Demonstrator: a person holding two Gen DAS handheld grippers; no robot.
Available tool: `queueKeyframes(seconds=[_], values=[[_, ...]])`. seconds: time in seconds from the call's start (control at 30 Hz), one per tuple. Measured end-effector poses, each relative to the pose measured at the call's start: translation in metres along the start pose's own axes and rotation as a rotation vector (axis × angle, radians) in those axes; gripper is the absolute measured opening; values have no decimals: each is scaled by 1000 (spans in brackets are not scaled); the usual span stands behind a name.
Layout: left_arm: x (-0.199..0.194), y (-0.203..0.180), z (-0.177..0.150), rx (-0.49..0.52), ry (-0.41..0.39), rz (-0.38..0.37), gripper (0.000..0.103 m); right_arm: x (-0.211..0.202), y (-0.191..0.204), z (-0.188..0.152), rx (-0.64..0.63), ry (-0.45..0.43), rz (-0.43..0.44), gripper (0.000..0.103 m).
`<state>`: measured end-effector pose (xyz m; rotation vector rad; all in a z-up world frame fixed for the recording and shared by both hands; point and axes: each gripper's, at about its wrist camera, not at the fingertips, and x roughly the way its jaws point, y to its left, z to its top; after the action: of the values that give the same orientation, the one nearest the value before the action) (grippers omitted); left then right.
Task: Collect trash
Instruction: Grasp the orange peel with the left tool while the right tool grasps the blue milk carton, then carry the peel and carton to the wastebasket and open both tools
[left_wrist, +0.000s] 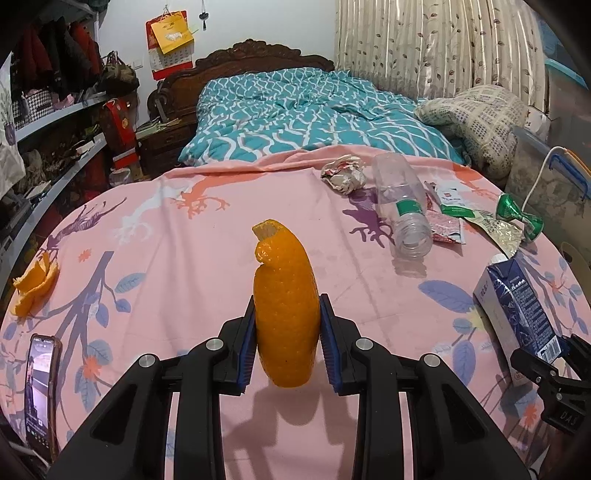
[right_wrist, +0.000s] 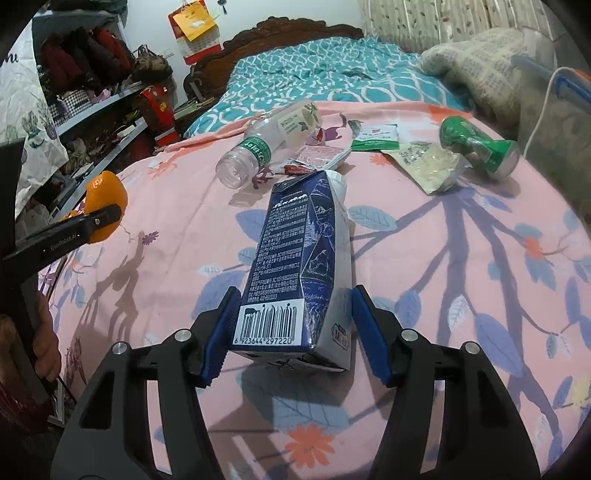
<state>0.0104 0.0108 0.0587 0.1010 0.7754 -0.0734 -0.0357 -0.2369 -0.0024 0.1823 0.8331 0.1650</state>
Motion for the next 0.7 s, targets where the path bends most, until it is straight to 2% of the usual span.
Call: queueKeyframes(seconds=[0.43, 0.6, 0.7], values=[[-11, -17, 3, 36, -21, -14, 29, -26, -31, -12, 55, -42, -49, 59], [-17, -37, 10, 68, -24, -85, 29, -40, -49, -17, 95, -83, -85, 59], [-19, -60, 13, 113, -20, -152, 29, -48, -64, -22, 130, -96, -113, 59]])
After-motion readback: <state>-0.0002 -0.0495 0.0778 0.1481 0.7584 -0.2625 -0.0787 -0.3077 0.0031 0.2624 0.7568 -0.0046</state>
